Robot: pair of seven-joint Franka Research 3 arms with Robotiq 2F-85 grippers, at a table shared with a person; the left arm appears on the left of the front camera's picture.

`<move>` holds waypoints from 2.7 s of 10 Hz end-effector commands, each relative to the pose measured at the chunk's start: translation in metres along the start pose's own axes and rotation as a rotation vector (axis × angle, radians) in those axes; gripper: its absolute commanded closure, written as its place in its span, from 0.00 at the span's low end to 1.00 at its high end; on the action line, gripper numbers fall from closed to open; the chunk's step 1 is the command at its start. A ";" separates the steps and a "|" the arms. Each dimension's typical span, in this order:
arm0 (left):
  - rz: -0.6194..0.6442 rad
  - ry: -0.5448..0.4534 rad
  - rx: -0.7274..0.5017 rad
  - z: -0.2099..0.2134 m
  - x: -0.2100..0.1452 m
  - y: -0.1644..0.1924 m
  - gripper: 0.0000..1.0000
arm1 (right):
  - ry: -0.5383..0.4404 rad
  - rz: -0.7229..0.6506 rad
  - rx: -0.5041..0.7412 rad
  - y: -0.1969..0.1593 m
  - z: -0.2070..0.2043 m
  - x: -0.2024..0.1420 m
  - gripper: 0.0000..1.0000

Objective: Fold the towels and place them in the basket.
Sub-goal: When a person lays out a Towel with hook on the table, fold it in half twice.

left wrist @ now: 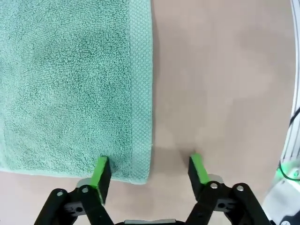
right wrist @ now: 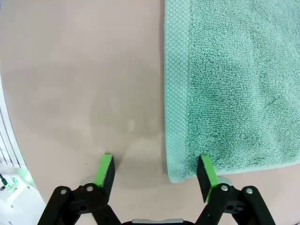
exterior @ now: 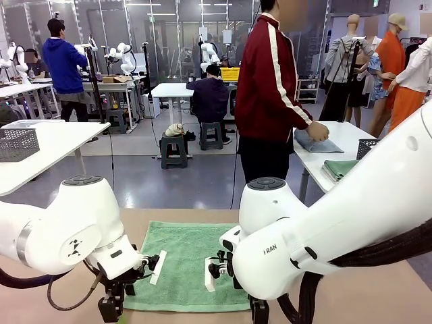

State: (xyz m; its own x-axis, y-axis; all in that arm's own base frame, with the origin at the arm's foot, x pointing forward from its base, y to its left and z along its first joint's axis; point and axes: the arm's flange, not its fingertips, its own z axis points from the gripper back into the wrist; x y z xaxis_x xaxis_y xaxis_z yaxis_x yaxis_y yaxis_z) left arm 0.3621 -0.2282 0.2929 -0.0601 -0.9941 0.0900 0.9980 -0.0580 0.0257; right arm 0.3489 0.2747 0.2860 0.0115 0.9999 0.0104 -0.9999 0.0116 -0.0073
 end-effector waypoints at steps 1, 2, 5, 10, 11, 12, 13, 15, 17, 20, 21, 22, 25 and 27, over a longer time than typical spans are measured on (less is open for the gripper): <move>-0.010 -0.038 0.013 -0.005 -0.001 0.005 0.30 | -0.014 -0.013 -0.008 -0.002 -0.002 0.003 0.20; -0.007 -0.039 0.016 -0.004 0.000 0.005 0.30 | -0.014 -0.014 -0.012 -0.001 -0.002 0.003 0.20; -0.005 -0.038 0.013 -0.004 0.001 0.006 0.30 | -0.013 -0.015 -0.010 -0.002 -0.004 0.003 0.20; -0.005 -0.034 0.025 0.001 0.006 0.006 0.53 | -0.013 -0.022 -0.019 -0.002 -0.001 0.005 0.40; -0.007 -0.033 0.026 0.003 0.007 0.007 0.53 | -0.010 -0.020 -0.018 -0.003 0.001 0.006 0.40; -0.007 -0.031 0.027 0.004 0.007 0.007 0.58 | -0.004 -0.021 -0.008 -0.004 0.003 0.006 0.40; -0.005 -0.020 0.029 0.005 0.008 0.008 0.79 | 0.000 -0.026 -0.003 -0.005 0.003 0.007 0.60; 0.000 -0.024 0.026 0.007 0.009 0.009 0.62 | -0.004 -0.031 -0.019 -0.005 0.002 0.009 0.60; 0.000 -0.008 0.044 0.009 0.009 0.010 0.68 | 0.003 -0.043 -0.032 -0.006 0.004 0.007 0.72; 0.002 0.004 0.051 0.013 0.009 0.011 1.00 | 0.006 -0.049 -0.039 -0.005 0.006 0.005 0.99; 0.002 0.005 0.051 0.014 0.008 0.011 1.00 | 0.015 -0.047 -0.043 -0.005 0.007 0.004 1.00; -0.001 0.007 0.053 0.014 0.007 0.011 1.00 | 0.020 -0.039 -0.046 -0.004 0.009 0.003 1.00; 0.012 0.012 0.050 0.016 0.013 0.011 1.00 | -0.001 -0.053 -0.058 -0.003 0.015 0.003 1.00; -0.005 -0.013 0.039 0.012 0.007 0.010 1.00 | 0.000 -0.017 -0.035 -0.007 0.011 0.005 1.00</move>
State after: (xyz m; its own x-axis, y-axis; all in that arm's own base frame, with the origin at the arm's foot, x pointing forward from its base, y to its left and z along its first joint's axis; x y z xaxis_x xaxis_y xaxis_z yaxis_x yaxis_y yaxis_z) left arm 0.3711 -0.2358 0.3066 -0.0638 -0.9926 0.1032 0.9962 -0.0571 0.0658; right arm 0.3565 0.2792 0.2981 0.0314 0.9994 0.0123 -0.9985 0.0319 -0.0447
